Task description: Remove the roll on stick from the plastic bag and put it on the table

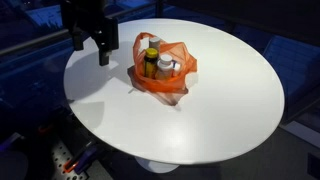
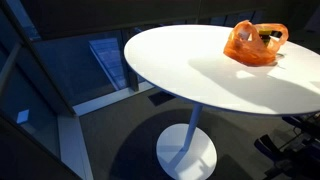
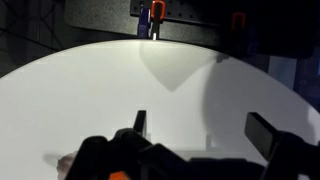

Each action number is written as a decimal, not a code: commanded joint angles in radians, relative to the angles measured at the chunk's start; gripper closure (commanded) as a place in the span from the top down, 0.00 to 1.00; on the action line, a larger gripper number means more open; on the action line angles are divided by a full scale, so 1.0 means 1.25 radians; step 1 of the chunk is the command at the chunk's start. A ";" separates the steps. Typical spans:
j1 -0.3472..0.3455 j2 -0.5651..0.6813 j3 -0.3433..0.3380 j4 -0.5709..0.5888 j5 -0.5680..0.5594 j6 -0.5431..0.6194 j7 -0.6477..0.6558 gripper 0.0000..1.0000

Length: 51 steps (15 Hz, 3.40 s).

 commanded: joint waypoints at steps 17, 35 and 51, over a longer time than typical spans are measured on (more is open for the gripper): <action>0.015 0.178 0.049 0.209 0.092 0.088 0.125 1.00; -0.008 0.447 0.038 0.444 0.096 0.278 0.247 1.00; -0.032 0.458 0.013 0.428 0.081 0.273 0.233 1.00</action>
